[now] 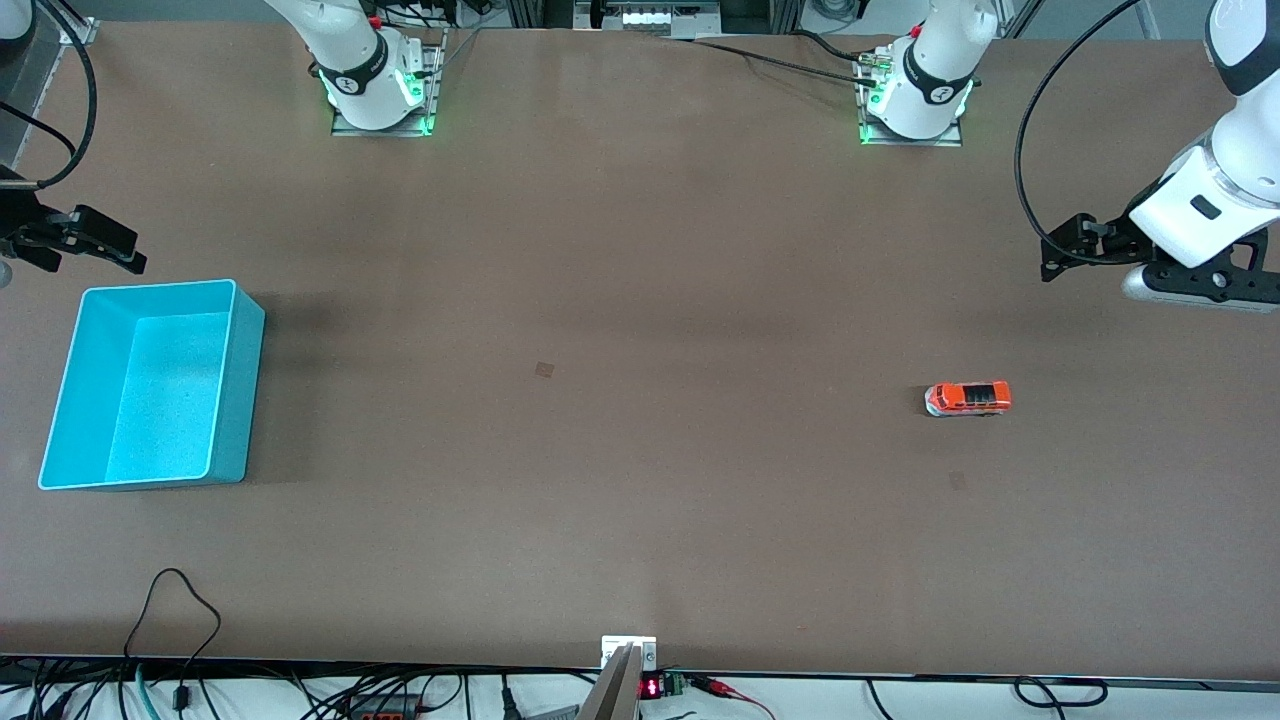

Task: Wind up bus and store in blue box
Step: 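Move the left gripper down over the orange toy bus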

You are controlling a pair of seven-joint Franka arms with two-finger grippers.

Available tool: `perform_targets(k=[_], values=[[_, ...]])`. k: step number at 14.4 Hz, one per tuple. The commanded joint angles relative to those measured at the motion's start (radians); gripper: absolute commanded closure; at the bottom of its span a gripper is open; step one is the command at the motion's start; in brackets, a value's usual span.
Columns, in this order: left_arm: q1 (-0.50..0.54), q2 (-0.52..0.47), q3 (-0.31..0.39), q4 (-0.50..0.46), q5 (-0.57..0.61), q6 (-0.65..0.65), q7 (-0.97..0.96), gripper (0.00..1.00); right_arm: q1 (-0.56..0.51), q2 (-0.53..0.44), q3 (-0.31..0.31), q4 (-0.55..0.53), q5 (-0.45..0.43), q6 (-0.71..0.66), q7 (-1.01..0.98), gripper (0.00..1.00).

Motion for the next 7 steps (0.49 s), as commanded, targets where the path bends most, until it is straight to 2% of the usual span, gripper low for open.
perform_targets(k=[1, 7], values=[[0.005, 0.012, 0.001, 0.030, -0.011, -0.024, -0.003, 0.00, -0.003, -0.026, 0.003, -0.018, -0.004, -0.015, 0.017, 0.00], [0.011, 0.015, 0.001, 0.030, -0.019, -0.062, -0.004, 0.00, 0.003, -0.021, 0.005, -0.018, -0.004, -0.014, 0.016, 0.00]])
